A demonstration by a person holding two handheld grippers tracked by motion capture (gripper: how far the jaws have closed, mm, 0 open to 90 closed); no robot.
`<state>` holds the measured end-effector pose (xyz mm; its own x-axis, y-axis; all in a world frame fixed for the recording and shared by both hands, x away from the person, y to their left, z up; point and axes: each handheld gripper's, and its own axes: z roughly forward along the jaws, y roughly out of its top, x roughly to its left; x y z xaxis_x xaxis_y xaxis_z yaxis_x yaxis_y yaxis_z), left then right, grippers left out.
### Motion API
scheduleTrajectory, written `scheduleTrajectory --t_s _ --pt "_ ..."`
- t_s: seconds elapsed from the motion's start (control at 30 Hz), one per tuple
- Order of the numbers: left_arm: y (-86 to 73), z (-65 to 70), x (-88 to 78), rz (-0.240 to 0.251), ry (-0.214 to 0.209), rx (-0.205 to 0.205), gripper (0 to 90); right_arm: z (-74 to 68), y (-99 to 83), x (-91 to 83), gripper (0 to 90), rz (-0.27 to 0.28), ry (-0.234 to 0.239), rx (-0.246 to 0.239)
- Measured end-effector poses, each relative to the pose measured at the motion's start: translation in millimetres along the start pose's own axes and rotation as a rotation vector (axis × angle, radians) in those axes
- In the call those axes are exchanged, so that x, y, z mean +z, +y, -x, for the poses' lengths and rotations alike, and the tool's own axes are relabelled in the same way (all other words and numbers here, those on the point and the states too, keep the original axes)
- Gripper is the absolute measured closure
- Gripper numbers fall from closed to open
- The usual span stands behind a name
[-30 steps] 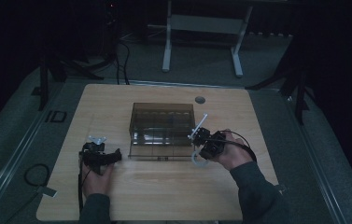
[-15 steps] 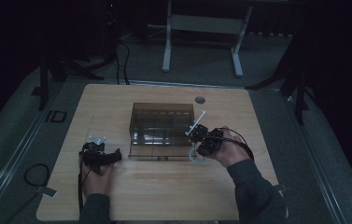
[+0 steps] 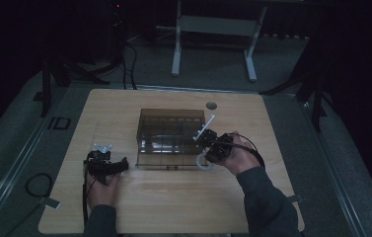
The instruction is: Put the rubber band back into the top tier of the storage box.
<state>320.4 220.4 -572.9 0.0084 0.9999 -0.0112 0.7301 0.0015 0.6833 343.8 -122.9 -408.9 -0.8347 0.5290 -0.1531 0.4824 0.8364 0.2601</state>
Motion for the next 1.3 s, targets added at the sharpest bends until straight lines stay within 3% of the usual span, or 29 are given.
scheduleTrajectory --t_s 1.3 --pt "0.0 0.0 0.0 -0.001 0.000 0.001 2.3 5.8 22.2 6.4 81.9 0.011 -0.026 0.023"
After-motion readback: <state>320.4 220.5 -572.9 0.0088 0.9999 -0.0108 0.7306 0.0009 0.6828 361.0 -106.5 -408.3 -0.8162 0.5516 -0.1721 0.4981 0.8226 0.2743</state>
